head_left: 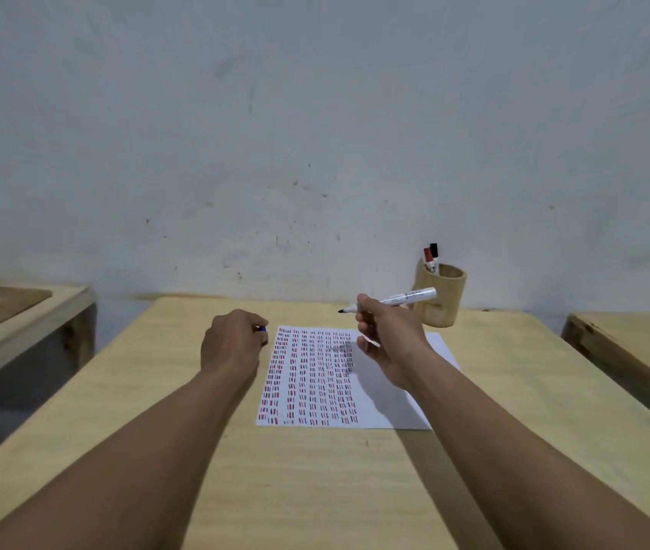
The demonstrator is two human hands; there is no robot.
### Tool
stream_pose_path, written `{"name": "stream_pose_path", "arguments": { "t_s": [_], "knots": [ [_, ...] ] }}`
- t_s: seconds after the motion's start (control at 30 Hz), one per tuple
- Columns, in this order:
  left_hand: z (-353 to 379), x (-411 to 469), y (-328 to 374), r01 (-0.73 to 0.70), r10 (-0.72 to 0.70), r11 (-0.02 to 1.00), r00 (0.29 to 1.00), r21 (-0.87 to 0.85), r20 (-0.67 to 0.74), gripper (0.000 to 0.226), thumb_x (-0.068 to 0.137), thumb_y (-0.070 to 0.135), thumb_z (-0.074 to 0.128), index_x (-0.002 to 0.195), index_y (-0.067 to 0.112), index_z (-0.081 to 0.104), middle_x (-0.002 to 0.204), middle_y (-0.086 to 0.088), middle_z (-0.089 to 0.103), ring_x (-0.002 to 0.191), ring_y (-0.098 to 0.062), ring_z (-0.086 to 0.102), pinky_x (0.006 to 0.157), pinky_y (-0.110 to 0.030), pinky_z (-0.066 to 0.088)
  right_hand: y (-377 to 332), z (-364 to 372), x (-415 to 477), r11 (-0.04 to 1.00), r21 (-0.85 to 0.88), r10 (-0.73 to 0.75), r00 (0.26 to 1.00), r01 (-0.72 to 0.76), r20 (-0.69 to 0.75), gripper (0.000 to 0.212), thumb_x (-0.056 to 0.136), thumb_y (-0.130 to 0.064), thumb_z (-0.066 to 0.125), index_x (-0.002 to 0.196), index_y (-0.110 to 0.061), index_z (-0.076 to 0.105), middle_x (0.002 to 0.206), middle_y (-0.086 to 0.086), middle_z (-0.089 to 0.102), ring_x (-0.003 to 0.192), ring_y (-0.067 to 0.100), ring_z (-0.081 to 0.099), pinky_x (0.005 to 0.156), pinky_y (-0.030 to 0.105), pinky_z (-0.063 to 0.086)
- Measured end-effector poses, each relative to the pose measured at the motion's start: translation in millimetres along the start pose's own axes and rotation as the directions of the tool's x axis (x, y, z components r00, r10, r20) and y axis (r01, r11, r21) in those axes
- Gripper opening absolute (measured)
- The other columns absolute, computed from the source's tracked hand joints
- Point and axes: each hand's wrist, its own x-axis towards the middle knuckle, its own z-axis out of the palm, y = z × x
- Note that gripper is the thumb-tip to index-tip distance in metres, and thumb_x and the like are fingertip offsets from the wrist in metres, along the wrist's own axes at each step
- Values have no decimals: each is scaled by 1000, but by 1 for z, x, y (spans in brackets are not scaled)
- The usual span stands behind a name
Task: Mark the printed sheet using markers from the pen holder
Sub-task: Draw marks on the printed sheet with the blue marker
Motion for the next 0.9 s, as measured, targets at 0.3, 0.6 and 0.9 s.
{"name": "stream_pose_path", "arguments": {
  "t_s": [0.3,0.6,0.9],
  "knots": [
    [3,0,-5,-47,39,994,996,102,78,50,98,29,51,148,26,45,133,-3,66,120,-30,60,86,-35,46,12,-14,9,953,-261,-169,985,154,-37,20,90,-27,74,87,-7,73,70,1,66,62,11,61,54,26,52],
    [-10,-28,-33,-182,1,883,923,433,386,54,102,43,17,156,42,17,168,-8,7,154,-33,-2,119,-61,-4,41,-35,10,720,-669,-325,941,185,-90,25,85,-28,67,79,-3,71,66,0,72,55,9,64,57,29,47],
    [-9,-32,-37,-227,34,848,925,479,378,55,102,48,11,157,42,9,168,-8,4,155,-33,-3,121,-59,-3,47,-33,11,634,-748,-337,941,194,-42,29,84,-27,66,74,0,70,60,1,68,55,13,60,54,26,42]
  ]
}}
